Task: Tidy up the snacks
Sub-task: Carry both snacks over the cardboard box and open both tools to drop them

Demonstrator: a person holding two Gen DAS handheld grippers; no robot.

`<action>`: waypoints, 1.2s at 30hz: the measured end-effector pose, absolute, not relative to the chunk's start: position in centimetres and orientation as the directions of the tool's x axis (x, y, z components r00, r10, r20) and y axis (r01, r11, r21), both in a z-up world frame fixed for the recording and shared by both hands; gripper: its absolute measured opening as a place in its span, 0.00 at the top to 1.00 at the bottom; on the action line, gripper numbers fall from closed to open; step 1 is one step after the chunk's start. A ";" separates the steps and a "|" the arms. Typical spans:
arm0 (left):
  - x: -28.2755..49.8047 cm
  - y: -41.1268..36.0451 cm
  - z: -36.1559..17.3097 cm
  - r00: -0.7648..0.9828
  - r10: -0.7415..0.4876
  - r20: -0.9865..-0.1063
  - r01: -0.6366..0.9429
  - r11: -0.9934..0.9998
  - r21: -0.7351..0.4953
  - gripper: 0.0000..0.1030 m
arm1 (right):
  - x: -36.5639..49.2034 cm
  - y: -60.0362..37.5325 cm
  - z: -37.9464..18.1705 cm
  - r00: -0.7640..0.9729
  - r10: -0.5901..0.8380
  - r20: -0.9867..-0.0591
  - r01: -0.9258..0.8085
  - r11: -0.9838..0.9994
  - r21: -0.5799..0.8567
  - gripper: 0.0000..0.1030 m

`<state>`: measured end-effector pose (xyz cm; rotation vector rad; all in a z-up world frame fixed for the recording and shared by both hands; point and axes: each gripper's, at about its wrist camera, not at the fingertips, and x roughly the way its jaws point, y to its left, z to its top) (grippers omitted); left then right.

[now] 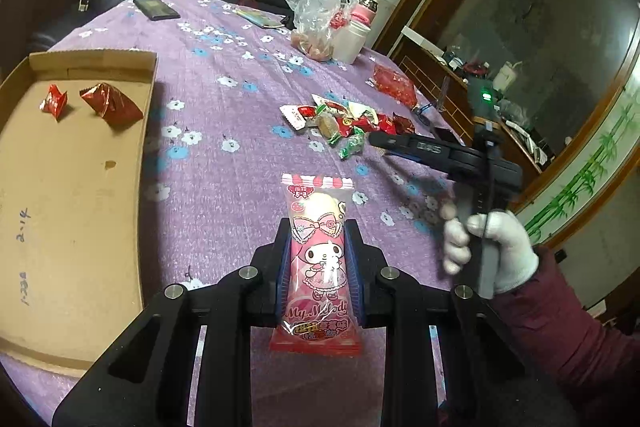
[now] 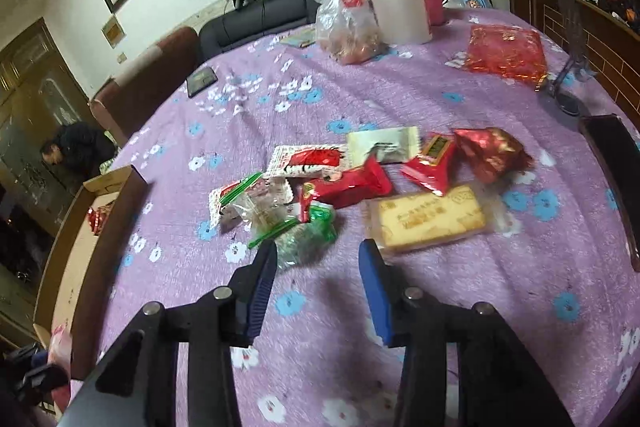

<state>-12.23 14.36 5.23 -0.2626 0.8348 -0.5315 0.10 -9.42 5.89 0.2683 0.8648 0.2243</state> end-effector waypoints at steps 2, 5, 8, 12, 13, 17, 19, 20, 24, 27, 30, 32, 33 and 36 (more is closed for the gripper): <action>-12.3 14.6 5.3 0.554 -0.541 -0.633 0.340 0.841 -0.421 0.77 | 1.0 -8.5 5.4 0.615 0.303 -0.728 -0.075 0.941 0.329 0.55; -12.4 15.2 5.5 0.563 -0.537 -0.628 0.330 0.843 -0.424 0.77 | 2.1 -7.5 4.6 0.614 0.273 -0.741 -0.047 0.949 0.310 0.58; -12.6 16.2 5.7 0.578 -0.527 -0.623 0.313 0.848 -0.427 0.77 | 2.2 -7.3 4.3 0.624 0.261 -0.737 -0.051 0.954 0.295 0.71; -12.1 18.4 6.0 0.590 -0.527 -0.612 0.278 0.844 -0.458 0.77 | 0.8 -8.6 4.5 0.625 0.278 -0.729 -0.047 0.946 0.321 0.71; -11.9 19.3 6.2 0.595 -0.526 -0.608 0.268 0.843 -0.467 0.77 | 0.3 -9.0 4.8 0.626 0.284 -0.726 -0.043 0.943 0.331 0.71; -10.3 22.9 7.0 0.616 -0.490 -0.616 0.226 0.860 -0.458 0.77 | -1.8 -9.7 7.7 0.641 0.345 -0.686 -0.077 0.918 0.390 0.71; -8.6 24.9 7.5 0.626 -0.440 -0.643 0.187 0.886 -0.425 0.77 | -2.0 -8.4 9.6 0.644 0.385 -0.661 -0.134 0.908 0.397 0.71; -8.0 25.6 7.6 0.629 -0.419 -0.654 0.172 0.896 -0.408 0.77 | -2.0 -7.4 10.5 0.641 0.408 -0.650 -0.168 0.901 0.400 0.71; -3.6 29.5 6.8 0.619 -0.329 -0.713 0.060 0.925 -0.375 0.77 | -0.9 -1.2 12.5 0.580 0.526 -0.622 -0.318 0.849 0.422 0.71; -0.8 32.1 5.3 0.597 -0.278 -0.753 -0.036 0.928 -0.371 0.77 | 0.3 4.9 13.0 0.521 0.583 -0.624 -0.415 0.811 0.411 0.71; 1.5 34.5 3.6 0.569 -0.231 -0.789 -0.127 0.924 -0.362 0.77 | 1.3 10.9 12.6 0.444 0.625 -0.643 -0.493 0.769 0.407 0.71; 2.2 35.4 2.8 0.558 -0.219 -0.800 -0.157 0.919 -0.361 0.77 | 1.7 14.6 11.7 0.398 0.628 -0.669 -0.531 0.752 0.390 0.71; 2.6 35.8 2.4 0.552 -0.216 -0.805 -0.169 0.916 -0.363 0.77 | 2.0 16.5 11.2 0.372 0.629 -0.682 -0.550 0.742 0.384 0.71; 3.1 36.5 1.9 0.556 -0.237 -0.797 -0.180 0.901 -0.394 0.77 | 2.5 20.3 9.5 0.325 0.618 -0.716 -0.585 0.726 0.361 0.71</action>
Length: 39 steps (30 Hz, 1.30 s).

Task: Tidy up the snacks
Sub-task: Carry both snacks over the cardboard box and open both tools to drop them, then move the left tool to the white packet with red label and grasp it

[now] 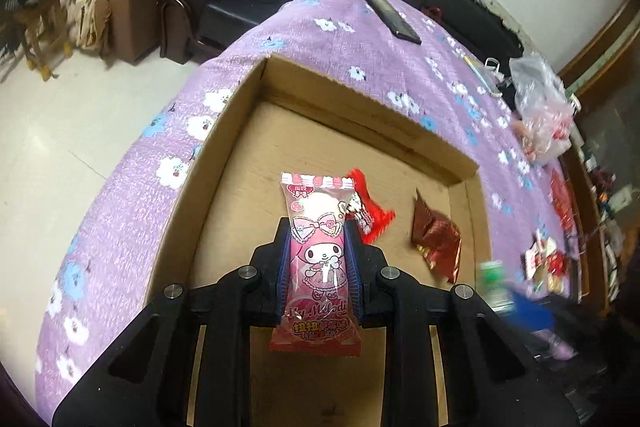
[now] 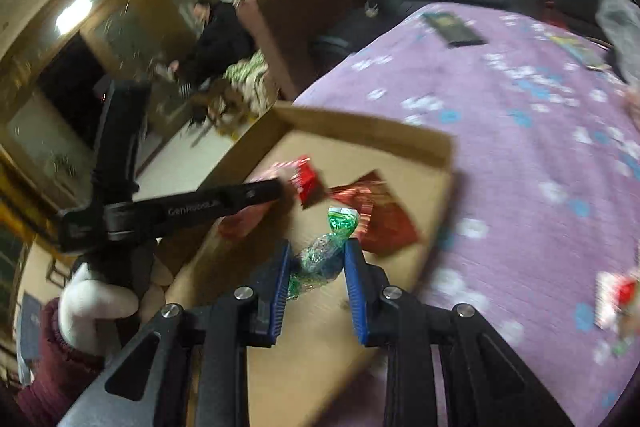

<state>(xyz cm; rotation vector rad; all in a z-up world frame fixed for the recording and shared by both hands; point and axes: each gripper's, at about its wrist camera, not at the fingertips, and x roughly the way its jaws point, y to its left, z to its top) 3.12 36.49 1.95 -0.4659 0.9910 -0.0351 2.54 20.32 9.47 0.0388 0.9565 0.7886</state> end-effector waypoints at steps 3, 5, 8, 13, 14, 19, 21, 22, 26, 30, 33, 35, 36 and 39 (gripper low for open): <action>2.9 37.1 2.1 0.555 -0.271 -0.786 -0.193 0.878 -0.438 0.77 | 3.2 23.2 7.7 0.325 0.574 -0.751 -0.603 0.738 0.303 0.69; 2.3 37.3 2.6 0.571 -0.289 -0.769 -0.186 0.866 -0.463 0.77 | 3.3 24.1 6.8 0.338 0.549 -0.764 -0.604 0.750 0.271 0.69; 0.9 37.4 4.1 0.617 -0.269 -0.740 -0.168 0.873 -0.457 0.77 | 3.0 24.3 6.8 0.356 0.547 -0.758 -0.604 0.753 0.261 0.61; -1.7 37.3 6.6 0.682 -0.229 -0.694 -0.159 0.881 -0.446 0.76 | 2.0 22.5 8.9 0.404 0.571 -0.715 -0.600 0.755 0.264 0.60; -2.0 37.2 7.0 0.690 -0.224 -0.688 -0.156 0.882 -0.444 0.76 | 1.8 21.8 9.4 0.412 0.579 -0.704 -0.597 0.755 0.271 0.59; -4.3 35.2 9.1 0.715 -0.223 -0.663 -0.128 0.890 -0.437 0.76 | 0.7 17.3 11.2 0.470 0.591 -0.656 -0.555 0.775 0.301 0.54; -4.9 34.1 9.6 0.713 -0.232 -0.662 -0.112 0.894 -0.435 0.76 | 0.3 14.8 11.5 0.492 0.588 -0.642 -0.526 0.788 0.319 0.53; -5.2 33.3 9.8 0.708 -0.241 -0.664 -0.100 0.896 -0.432 0.76 | 0.1 13.5 11.6 0.505 0.583 -0.636 -0.509 0.797 0.326 0.53; -5.8 30.7 10.0 0.681 -0.287 -0.674 -0.061 0.895 -0.443 0.76 | -1.3 7.4 11.8 0.580 0.537 -0.612 -0.429 0.841 0.331 0.53; -5.9 27.4 9.9 0.643 -0.353 -0.680 -0.008 0.885 -0.466 0.76 | -2.5 0.9 11.3 0.641 0.475 -0.603 -0.332 0.880 0.341 0.47; -6.1 25.7 9.6 0.601 -0.459 -0.654 0.048 0.838 -0.543 0.77 | -2.4 -3.8 10.5 0.676 0.411 -0.612 -0.237 0.907 0.348 0.47; -6.0 24.5 9.5 0.574 -0.537 -0.618 0.094 0.793 -0.602 0.77 | -2.6 -6.7 10.0 0.692 0.375 -0.616 -0.175 0.916 0.361 0.47; -6.0 24.0 9.5 0.565 -0.558 -0.609 0.107 0.781 -0.616 0.77 | -2.5 -7.8 9.7 0.698 0.364 -0.616 -0.154 0.917 0.368 0.47; -5.7 22.2 9.6 0.528 -0.616 -0.585 0.144 0.743 -0.653 0.77 | -2.6 -10.7 8.9 0.715 0.332 -0.615 -0.094 0.918 0.386 0.47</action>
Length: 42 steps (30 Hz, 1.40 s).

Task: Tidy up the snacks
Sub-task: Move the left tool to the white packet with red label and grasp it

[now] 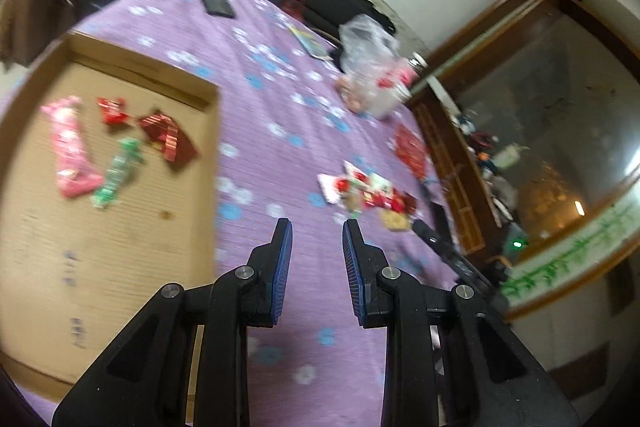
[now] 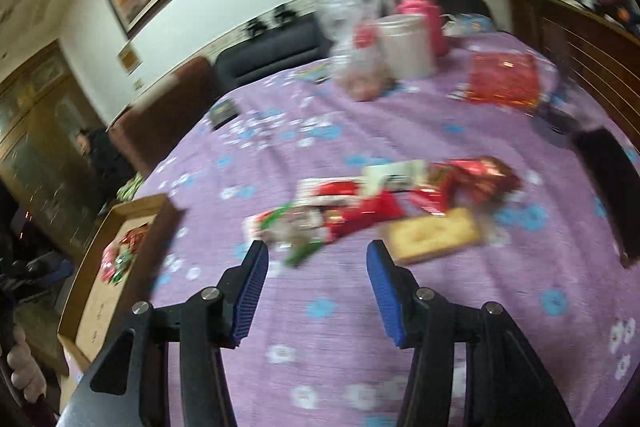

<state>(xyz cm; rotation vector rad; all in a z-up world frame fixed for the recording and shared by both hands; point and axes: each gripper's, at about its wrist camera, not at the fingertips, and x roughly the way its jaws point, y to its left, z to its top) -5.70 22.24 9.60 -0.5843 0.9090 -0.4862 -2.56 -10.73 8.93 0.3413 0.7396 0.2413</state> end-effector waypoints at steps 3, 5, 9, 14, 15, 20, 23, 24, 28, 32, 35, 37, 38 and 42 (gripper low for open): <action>-5.5 20.4 10.0 0.502 -0.645 -0.577 0.178 0.729 -0.661 0.77 | -2.2 -13.1 8.3 0.727 0.324 -0.606 -0.054 0.906 0.419 0.47; -5.2 19.0 10.2 0.488 -0.646 -0.587 0.200 0.737 -0.646 0.77 | -1.6 -14.4 8.0 0.736 0.324 -0.595 -0.028 0.892 0.451 0.47; -4.1 16.5 10.0 0.444 -0.660 -0.606 0.219 0.736 -0.641 0.59 | 0.8 -15.9 7.4 0.735 0.343 -0.585 0.007 0.858 0.513 0.47; -1.6 14.5 8.4 0.352 -0.773 -0.527 0.186 0.610 -0.770 0.53 | 2.6 -15.9 6.1 0.726 0.400 -0.559 -0.015 0.822 0.569 0.47; -1.1 14.2 8.2 0.343 -0.784 -0.518 0.177 0.595 -0.784 0.53 | 2.5 -15.8 5.8 0.725 0.405 -0.557 -0.027 0.825 0.565 0.47; 2.3 11.8 7.8 0.357 -0.690 -0.629 0.164 0.710 -0.685 0.53 | 2.4 -16.8 5.2 0.713 0.429 -0.555 -0.014 0.800 0.600 0.47; 5.1 8.8 6.8 0.351 -0.607 -0.713 0.172 0.790 -0.588 0.53 | 2.2 -17.1 5.6 0.725 0.426 -0.542 -0.015 0.796 0.605 0.47; 5.8 8.0 6.3 0.350 -0.583 -0.733 0.182 0.810 -0.558 0.53 | 2.2 -17.1 5.6 0.725 0.426 -0.542 -0.017 0.798 0.603 0.47; 9.2 4.1 4.5 0.357 -0.482 -0.800 0.205 0.876 -0.437 0.53 | 2.5 -16.9 5.5 0.717 0.420 -0.557 -0.013 0.806 0.591 0.47; 10.7 1.3 2.3 0.308 -0.397 -0.865 0.243 0.912 -0.332 0.53 | 2.5 -16.9 5.5 0.718 0.411 -0.562 -0.008 0.812 0.583 0.47; 9.1 0.5 1.7 0.293 -0.362 -0.885 0.306 0.912 -0.272 0.60 | 2.6 -17.0 5.4 0.716 0.406 -0.567 0.000 0.813 0.582 0.47; 7.3 0.6 1.4 0.237 -0.392 -0.889 0.327 0.894 -0.307 0.61 | 2.7 -16.9 5.4 0.712 0.416 -0.566 -0.005 0.809 0.588 0.47; 6.6 0.7 1.6 0.241 -0.390 -0.889 0.337 0.893 -0.300 0.61 | 2.8 -16.8 5.3 0.708 0.423 -0.565 -0.011 0.808 0.590 0.47; 3.8 3.3 3.1 0.248 -0.457 -0.854 0.318 0.871 -0.373 0.61 | 3.0 -15.0 5.2 0.664 0.483 -0.571 -0.087 0.808 0.583 0.47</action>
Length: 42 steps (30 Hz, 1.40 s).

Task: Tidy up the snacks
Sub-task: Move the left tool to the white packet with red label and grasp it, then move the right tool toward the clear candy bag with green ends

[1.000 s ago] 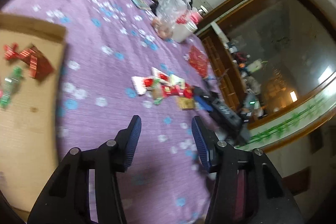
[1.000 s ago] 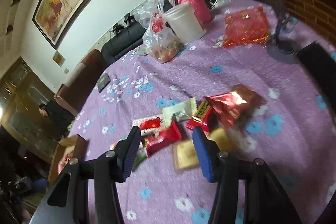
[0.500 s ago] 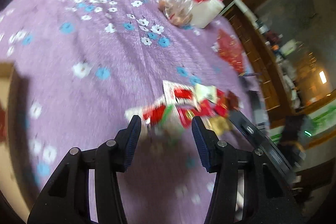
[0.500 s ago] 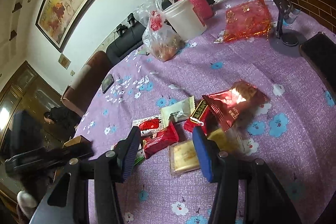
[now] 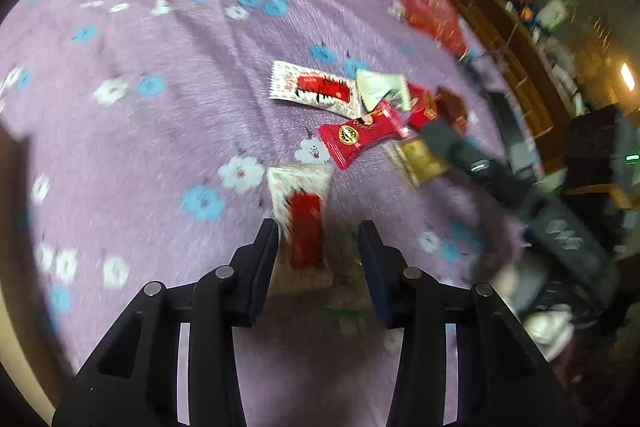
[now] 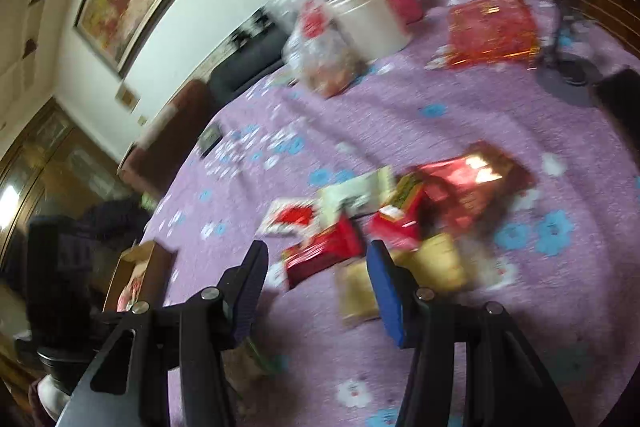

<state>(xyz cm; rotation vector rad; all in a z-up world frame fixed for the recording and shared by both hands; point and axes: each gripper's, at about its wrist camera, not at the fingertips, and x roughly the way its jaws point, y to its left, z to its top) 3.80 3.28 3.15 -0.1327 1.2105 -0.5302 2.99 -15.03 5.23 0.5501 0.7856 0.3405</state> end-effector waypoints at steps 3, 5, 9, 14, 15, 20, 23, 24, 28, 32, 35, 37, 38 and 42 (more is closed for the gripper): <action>3.0 6.5 4.3 0.281 -0.512 -0.812 0.261 0.855 -0.448 0.61 | 3.2 -12.7 4.9 0.571 0.598 -0.562 -0.201 0.766 0.611 0.47; 2.5 8.4 4.8 0.307 -0.521 -0.797 0.221 0.853 -0.472 0.61 | 3.2 -10.8 4.6 0.509 0.629 -0.588 -0.257 0.763 0.594 0.47; 1.5 10.1 5.9 0.357 -0.514 -0.780 0.191 0.858 -0.478 0.60 | 1.9 -7.5 4.5 0.449 0.601 -0.661 -0.345 0.799 0.492 0.47; 2.2 9.0 5.7 0.371 -0.512 -0.775 0.175 0.858 -0.484 0.60 | 0.3 -5.0 4.3 0.480 0.504 -0.718 -0.403 0.854 0.329 0.54; 2.4 8.6 5.4 0.365 -0.516 -0.775 0.175 0.856 -0.487 0.60 | 0.1 -4.9 4.2 0.495 0.476 -0.727 -0.396 0.868 0.299 0.70; 2.3 6.4 4.8 0.354 -0.513 -0.782 0.220 0.859 -0.463 0.61 | 0.0 -5.9 4.6 0.512 0.415 -0.752 -0.358 0.899 0.252 0.71; 2.7 4.2 4.3 0.356 -0.486 -0.798 0.282 0.870 -0.404 0.61 | 0.3 -7.8 5.2 0.545 0.397 -0.739 -0.299 0.915 0.271 0.77; 2.9 3.5 4.0 0.356 -0.472 -0.806 0.299 0.875 -0.381 0.61 | 0.6 -8.5 5.2 0.551 0.386 -0.740 -0.272 0.921 0.278 0.78; 3.6 1.3 2.8 0.385 -0.390 -0.837 0.345 0.901 -0.261 0.60 | 1.6 -10.5 4.8 0.543 0.371 -0.753 -0.194 0.928 0.317 0.80; 3.4 -0.3 1.3 0.396 -0.315 -0.863 0.399 0.905 -0.147 0.60 | 1.9 -10.9 4.5 0.534 0.360 -0.765 -0.176 0.932 0.317 0.80; 2.6 -0.8 1.1 0.431 -0.269 -0.861 0.423 0.903 -0.071 0.72 | 2.0 -10.9 4.5 0.530 0.372 -0.762 -0.178 0.927 0.329 0.77; 2.6 -0.3 1.1 0.423 -0.284 -0.860 0.411 0.906 -0.097 0.72 | 2.3 -11.2 4.5 0.522 0.408 -0.749 -0.176 0.911 0.374 0.61; 2.6 0.1 1.2 0.425 -0.288 -0.858 0.397 0.912 -0.109 0.72 | 2.3 -11.4 4.6 0.522 0.422 -0.741 -0.179 0.904 0.389 0.56; 2.0 2.8 2.7 0.459 -0.330 -0.825 0.331 0.925 -0.186 0.72 | 1.9 -10.3 4.8 0.489 0.476 -0.731 -0.254 0.880 0.402 0.46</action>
